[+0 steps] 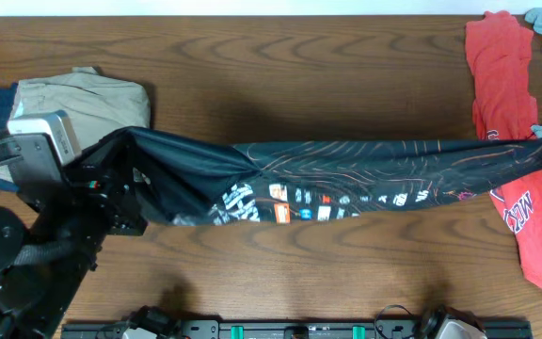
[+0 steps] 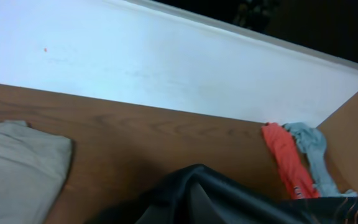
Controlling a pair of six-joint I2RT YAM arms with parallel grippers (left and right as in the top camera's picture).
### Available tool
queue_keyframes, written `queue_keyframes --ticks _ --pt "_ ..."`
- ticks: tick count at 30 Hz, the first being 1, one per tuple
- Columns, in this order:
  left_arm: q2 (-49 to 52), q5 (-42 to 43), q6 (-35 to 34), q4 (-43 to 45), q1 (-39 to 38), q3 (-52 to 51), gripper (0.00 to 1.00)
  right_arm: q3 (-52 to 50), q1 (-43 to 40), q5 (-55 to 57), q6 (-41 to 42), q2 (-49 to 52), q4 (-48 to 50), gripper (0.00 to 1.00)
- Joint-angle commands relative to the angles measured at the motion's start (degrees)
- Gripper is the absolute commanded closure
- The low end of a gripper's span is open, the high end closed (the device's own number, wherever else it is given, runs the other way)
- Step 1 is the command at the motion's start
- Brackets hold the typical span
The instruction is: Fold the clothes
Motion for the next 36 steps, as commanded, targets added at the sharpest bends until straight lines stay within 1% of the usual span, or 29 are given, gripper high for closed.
queue_keyframes --ticks 1,7,10,13,16,18,20,23,25,26,28,31,33,36 --pt "2.86 -2.01 3.39 -0.37 0.35 0.9 0.94 0.2 -0.61 0.79 -1.4 2.97 0.15 0.99" --pt "11.3 -1.99 3.76 -1.86 0.35 0.85 0.94 0.0 0.13 -3.1 -3.37 9.09 -0.76 0.99" --pt "16.96 -2.01 3.89 -1.62 0.37 0.83 0.94 -0.02 0.72 -3.1 -3.37 13.07 -0.83 0.99" --pt "22.34 -2.01 6.6 0.24 0.39 0.85 0.94 -0.02 1.33 -3.1 -3.34 17.57 -0.04 0.99" --pt "28.26 -2.03 10.88 4.96 1.4 0.85 0.94 -0.02 2.43 -4.22 -3.3 22.34 3.21 0.99" --pt "32.09 -2.03 13.49 9.77 2.97 0.85 0.94 -0.02 3.41 -7.19 -3.3 25.59 8.39 0.99" --pt "35.15 -1.99 13.84 15.19 5.14 0.85 0.94 -0.02 4.26 -9.81 -2.47 28.26 15.37 0.99" --pt "38.64 -1.4 13.6 23.98 8.94 0.85 0.94 -0.02 5.25 -12.24 4.04 31.34 29.38 0.99" --pt "40.13 0.96 13.6 30.1 11.41 0.85 0.94 0.0 5.73 -12.26 8.41 32.41 38.66 0.99" --pt "40.61 1.99 13.44 33.51 12.7 0.85 0.94 -0.02 5.99 -12.24 9.77 32.76 44.52 0.99" --pt "40.92 2.03 11.3 39.87 14.78 0.85 0.94 0.0 6.25 -12.2 11.19 32.92 53.29 0.99" --pt "40.85 2.1 9.09 49.86 17.44 0.94 0.94 0.04 6.19 -11.34 13.55 32.79 63.95 0.99" --pt "40.81 2.12 6.64 55.56 18.75 1.31 0.94 0.04 6.08 -8.66 14.95 32.44 67.45 0.99" --pt "40.81 2.6 4.33 58.71 19.43 2.82 0.94 0.07 5.99 -4.52 15.34 32.0 67.04 0.99"
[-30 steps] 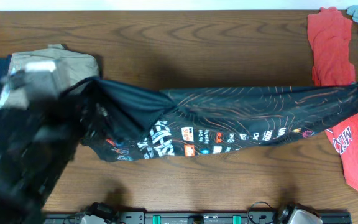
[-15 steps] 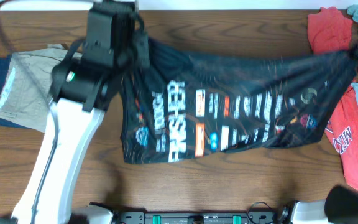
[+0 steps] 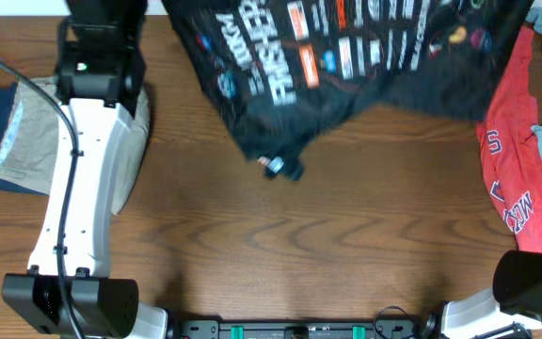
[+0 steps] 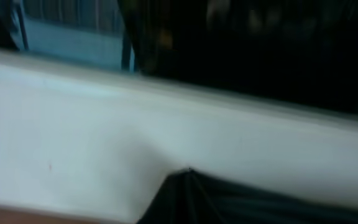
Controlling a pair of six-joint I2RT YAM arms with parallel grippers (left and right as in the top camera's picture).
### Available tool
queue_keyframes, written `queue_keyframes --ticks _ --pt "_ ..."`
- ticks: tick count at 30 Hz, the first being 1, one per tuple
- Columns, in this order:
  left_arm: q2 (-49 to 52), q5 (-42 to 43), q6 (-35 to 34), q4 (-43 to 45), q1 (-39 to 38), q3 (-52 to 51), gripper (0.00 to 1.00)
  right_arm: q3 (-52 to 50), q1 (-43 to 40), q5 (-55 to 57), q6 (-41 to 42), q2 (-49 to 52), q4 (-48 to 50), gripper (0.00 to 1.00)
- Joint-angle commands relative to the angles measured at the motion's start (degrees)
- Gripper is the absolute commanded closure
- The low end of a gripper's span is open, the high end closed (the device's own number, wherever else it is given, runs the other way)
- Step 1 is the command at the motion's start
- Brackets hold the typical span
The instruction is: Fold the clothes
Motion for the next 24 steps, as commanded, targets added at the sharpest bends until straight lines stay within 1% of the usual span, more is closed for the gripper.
queue_keyframes --ticks 1,4,7,11,13,17,19,22,23,24 --pt "-1.11 -0.37 -3.34 1.95 1.36 3.15 0.94 0.81 -0.74 6.95 2.21 -1.29 -0.79 0.99" --pt "-1.25 2.56 -3.37 1.01 1.36 4.15 0.94 0.81 -0.83 6.95 -0.09 -1.29 -4.2 0.99" --pt "-1.64 7.13 -3.34 -4.07 1.36 4.15 0.94 0.81 -0.81 6.95 -3.93 -1.29 -10.4 0.99" --pt "-1.6 14.67 -3.34 -19.21 1.16 4.09 0.94 0.81 -0.76 6.93 -7.8 -1.25 -24.37 0.99" --pt "-1.25 16.79 -3.34 -27.02 0.52 3.82 0.94 0.81 -0.68 6.95 -8.39 -1.25 -32.24 0.99" --pt "-0.44 17.14 -3.13 -39.85 -1.81 2.43 0.94 0.74 -0.61 7.43 -8.83 -1.22 -49.13 0.99" --pt "0.07 17.2 -3.13 -42.77 -3.52 1.27 0.94 0.74 -0.59 9.68 -8.83 -1.22 -55.01 0.99" --pt "1.55 17.22 -3.13 -43.82 -6.62 -0.22 0.93 0.74 -0.55 14.99 -8.81 -1.22 -62.71 0.99" --pt "2.34 17.22 -3.13 -43.82 -7.74 -0.52 0.86 0.74 -0.5 16.41 -8.81 -1.22 -64.54 0.99" --pt "3.23 17.22 -3.13 -43.78 -8.72 -0.72 0.75 0.74 -0.48 17.33 -8.81 -1.22 -65.94 0.99"
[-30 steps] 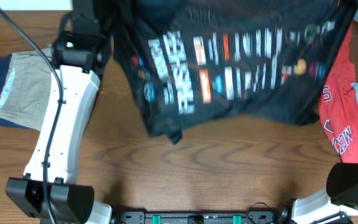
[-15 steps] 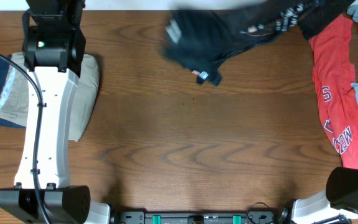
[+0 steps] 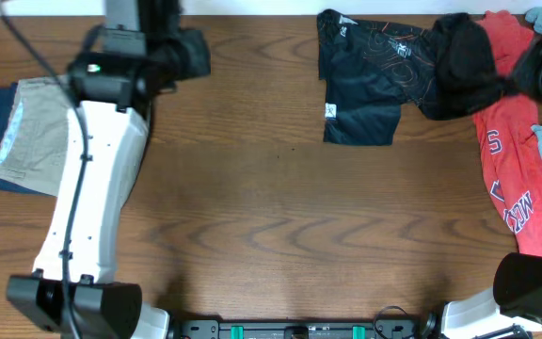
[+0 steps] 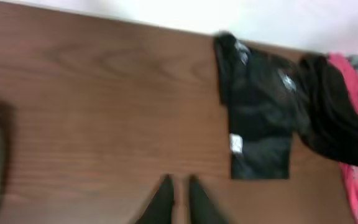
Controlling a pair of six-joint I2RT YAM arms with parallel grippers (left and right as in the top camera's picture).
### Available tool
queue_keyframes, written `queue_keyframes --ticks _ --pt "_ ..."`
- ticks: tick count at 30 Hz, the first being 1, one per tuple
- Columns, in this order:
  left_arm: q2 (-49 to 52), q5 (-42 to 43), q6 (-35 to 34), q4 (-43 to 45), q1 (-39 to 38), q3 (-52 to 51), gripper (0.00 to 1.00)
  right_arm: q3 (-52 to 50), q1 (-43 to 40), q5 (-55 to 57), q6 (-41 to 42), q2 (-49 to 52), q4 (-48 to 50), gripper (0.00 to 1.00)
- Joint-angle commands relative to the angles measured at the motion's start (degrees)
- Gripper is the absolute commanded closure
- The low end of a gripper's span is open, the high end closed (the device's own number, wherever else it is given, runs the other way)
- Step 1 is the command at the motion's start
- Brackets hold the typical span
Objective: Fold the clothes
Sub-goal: 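Grasp the black jersey at the far edge with the left gripper and pull it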
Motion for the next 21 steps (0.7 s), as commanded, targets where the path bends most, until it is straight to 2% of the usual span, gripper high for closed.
queue_keyframes --ticks 1,4,6,14,21 --pt "3.63 1.07 -0.57 -0.28 -3.17 -1.31 0.62 0.63 -0.02 6.36 -0.9 -0.83 -3.48 0.99" --pt "8.11 1.2 -0.35 1.18 -6.16 -1.31 0.44 0.63 0.0 7.5 -0.9 -0.83 -7.21 0.99" --pt "11.41 1.22 -0.13 2.82 -7.69 -1.31 0.4 0.61 0.0 7.52 -0.92 -0.83 -8.66 0.99" --pt "25.51 4.04 -0.15 11.8 -12.61 -1.29 0.33 0.61 0.17 7.48 -1.97 -0.85 -12.37 0.99" --pt "33.73 4.63 -0.2 20.83 -16.0 -1.29 0.3 0.61 0.72 7.48 -1.97 -0.85 -13.84 0.99"
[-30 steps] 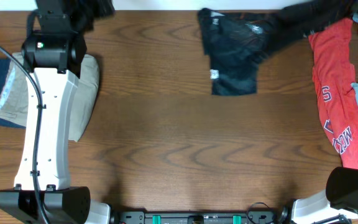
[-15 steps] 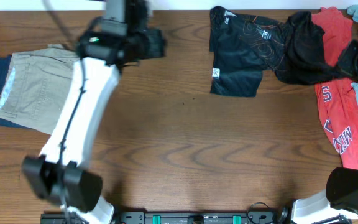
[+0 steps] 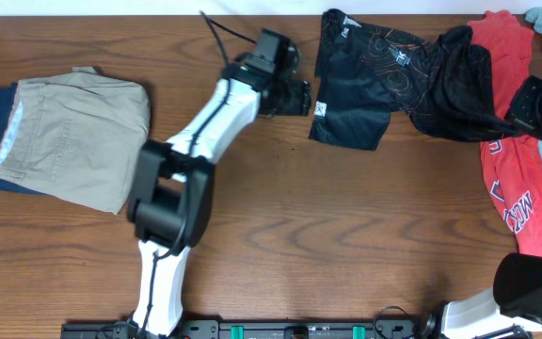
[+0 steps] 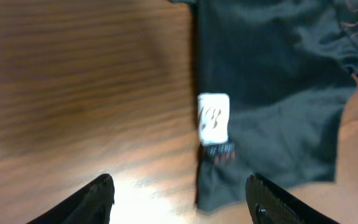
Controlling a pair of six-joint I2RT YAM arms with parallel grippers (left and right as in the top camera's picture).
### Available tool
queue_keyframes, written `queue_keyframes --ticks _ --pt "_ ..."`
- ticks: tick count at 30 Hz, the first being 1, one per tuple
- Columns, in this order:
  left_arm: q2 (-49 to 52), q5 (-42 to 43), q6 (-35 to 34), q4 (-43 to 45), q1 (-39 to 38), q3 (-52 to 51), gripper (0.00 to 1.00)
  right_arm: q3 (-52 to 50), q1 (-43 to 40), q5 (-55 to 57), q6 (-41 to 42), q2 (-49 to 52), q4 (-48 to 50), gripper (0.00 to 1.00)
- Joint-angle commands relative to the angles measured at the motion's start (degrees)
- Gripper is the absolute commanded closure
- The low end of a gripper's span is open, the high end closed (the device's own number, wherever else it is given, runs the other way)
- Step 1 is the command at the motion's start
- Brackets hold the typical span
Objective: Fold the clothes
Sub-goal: 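Grasp the black jersey at the far edge with the left gripper and pull it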
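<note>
A black shirt [image 3: 360, 89] with printed lines lies crumpled at the back of the table, right of centre. Its white tag [image 4: 213, 118] shows at its left edge. My left gripper [image 3: 294, 96] hovers at that left edge, open wide, with one of its fingers [image 4: 101, 199] over bare wood and the other over the cloth's corner. Nothing is between them. My right gripper [image 3: 537, 102] sits at the right edge, where the shirt's bunched right end runs up into it, seemingly held.
A folded khaki garment [image 3: 73, 132] rests on a blue one at the left. A red shirt [image 3: 516, 179] and a light blue garment lie along the right side. A white wall borders the table's back edge.
My left gripper was shut near the back left, away from the shirt. It is now open at the shirt's left edge. My right gripper has come a little nearer with the shirt's right end.
The black shirt was stretched across the middle of the table between both grippers. Then it hung spread out at the back. Then it lay at the back right, with the left gripper off it. Now the left gripper is open beside its tag.
</note>
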Motion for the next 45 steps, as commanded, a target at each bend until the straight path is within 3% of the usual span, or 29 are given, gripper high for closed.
queue_keyframes --ticks 1,12,18,22,24,26,28,35,45 --pt "2.14 1.01 0.44 3.13 -1.62 0.0 0.3 0.61 0.76 0.59 -0.83 -0.85 -0.57 0.99" --pt "8.52 0.94 -1.42 17.0 -7.13 0.0 0.3 0.61 4.83 0.61 -0.85 -0.85 -1.86 0.99" --pt "10.67 -1.27 -1.88 18.71 -8.28 0.0 0.3 0.61 5.14 1.05 -1.7 -0.85 -1.88 0.99" --pt "10.67 -1.25 -1.88 18.45 -8.17 0.0 0.41 0.61 5.05 1.86 -1.7 -0.85 -1.77 0.99" --pt "10.67 -2.05 -1.9 16.81 -8.17 0.0 0.52 0.61 5.05 2.45 -1.73 -0.85 -1.68 0.99" --pt "10.67 -2.97 -1.9 13.88 -8.17 0.0 0.75 0.61 5.05 3.45 -1.7 -0.85 -1.68 0.99" --pt "10.67 -2.99 -1.88 10.45 -8.22 0.0 0.92 0.61 5.03 4.2 -1.7 -0.85 -1.6 0.99" --pt "7.8 -6.23 -1.88 0.63 -5.11 0.0 0.94 0.61 3.8 5.33 -1.68 -0.85 -0.57 0.99" --pt "-9.6 -5.66 -2.34 -17.81 7.76 0.0 0.94 -0.46 0.87 5.29 -1.66 -0.85 -2.1 0.99"
